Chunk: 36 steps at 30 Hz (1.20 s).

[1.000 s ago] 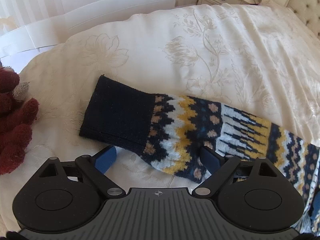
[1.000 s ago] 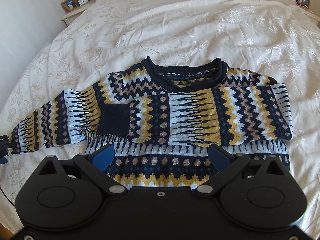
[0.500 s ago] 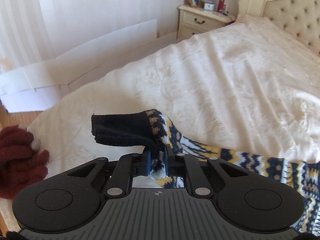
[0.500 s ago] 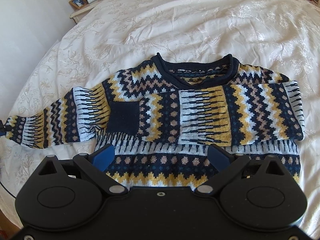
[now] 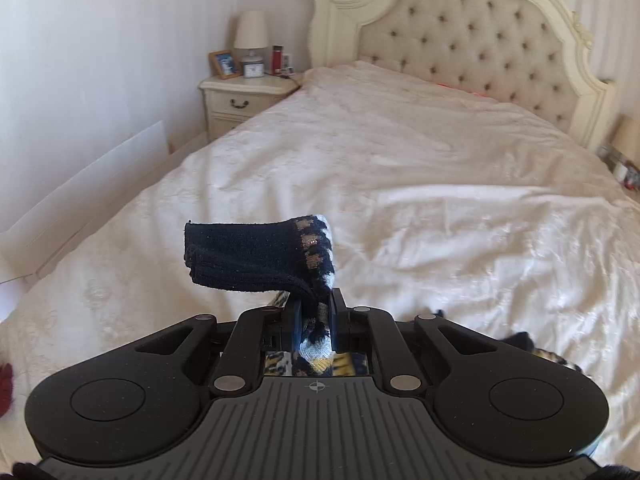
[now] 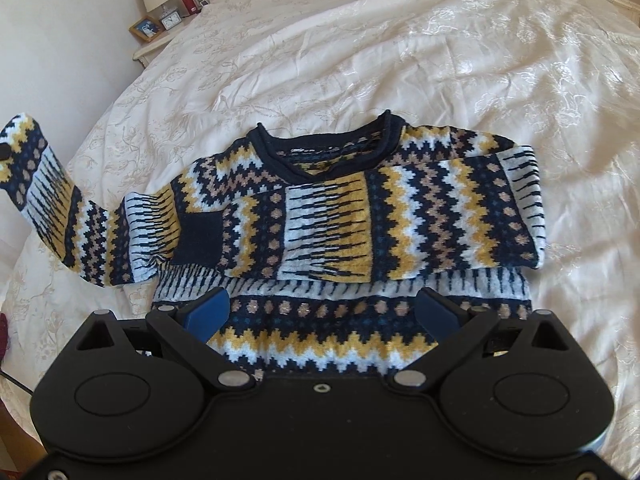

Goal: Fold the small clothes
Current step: 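Lift the sleeve across the sweater body and open the left tool, then grasp the folded navy cuff on the sweater body with the right tool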

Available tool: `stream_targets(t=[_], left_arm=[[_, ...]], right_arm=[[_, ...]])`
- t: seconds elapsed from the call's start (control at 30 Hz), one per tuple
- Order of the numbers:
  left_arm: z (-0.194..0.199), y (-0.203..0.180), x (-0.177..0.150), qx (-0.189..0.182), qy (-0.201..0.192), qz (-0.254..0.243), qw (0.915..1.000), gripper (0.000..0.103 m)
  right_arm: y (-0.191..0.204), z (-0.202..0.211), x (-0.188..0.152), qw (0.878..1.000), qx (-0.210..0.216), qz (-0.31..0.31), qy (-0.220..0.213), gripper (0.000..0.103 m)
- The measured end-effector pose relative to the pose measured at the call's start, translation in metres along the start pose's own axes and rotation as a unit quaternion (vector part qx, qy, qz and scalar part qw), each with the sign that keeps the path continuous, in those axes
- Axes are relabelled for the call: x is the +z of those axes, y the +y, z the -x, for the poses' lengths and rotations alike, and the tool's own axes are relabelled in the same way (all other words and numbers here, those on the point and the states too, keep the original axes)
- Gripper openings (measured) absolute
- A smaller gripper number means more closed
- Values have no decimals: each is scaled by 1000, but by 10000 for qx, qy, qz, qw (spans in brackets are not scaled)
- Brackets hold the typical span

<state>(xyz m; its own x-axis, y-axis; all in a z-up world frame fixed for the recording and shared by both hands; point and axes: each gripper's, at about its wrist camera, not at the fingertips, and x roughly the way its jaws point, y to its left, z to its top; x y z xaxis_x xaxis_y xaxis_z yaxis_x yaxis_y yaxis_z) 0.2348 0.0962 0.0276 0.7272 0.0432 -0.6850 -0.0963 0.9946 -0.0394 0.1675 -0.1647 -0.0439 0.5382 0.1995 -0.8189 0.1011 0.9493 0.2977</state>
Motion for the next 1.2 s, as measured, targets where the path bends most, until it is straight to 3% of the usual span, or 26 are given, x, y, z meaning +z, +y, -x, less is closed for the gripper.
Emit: stream_targets(t=[0.27, 0.4, 0.63, 0.77, 0.93, 1.2], left_arm=[[-48, -124, -38, -909, 704, -317, 9929, 13], [-70, -181, -64, -1075, 1028, -659, 9867, 16], [-62, -243, -92, -1205, 859, -1730, 9737, 26], [-45, -250, -94, -1514, 656, -2049, 9648, 31], [-42, -230, -101, -1385, 545, -2253, 9628, 39], [-89, -145, -110, -408, 1275, -2011, 9704, 39]], right_arm=[[-55, 19, -3, 9995, -161, -278, -58, 99], [-78, 26, -6, 9988, -263, -402, -42, 99], [-101, 27, -11, 9973, -383, -622, 28, 99], [-101, 21, -10, 9969, -403, -676, 56, 99], [-91, 9, -3, 9970, -397, -665, 21, 99], [-78, -20, 23, 9970, -534, -557, -61, 99]])
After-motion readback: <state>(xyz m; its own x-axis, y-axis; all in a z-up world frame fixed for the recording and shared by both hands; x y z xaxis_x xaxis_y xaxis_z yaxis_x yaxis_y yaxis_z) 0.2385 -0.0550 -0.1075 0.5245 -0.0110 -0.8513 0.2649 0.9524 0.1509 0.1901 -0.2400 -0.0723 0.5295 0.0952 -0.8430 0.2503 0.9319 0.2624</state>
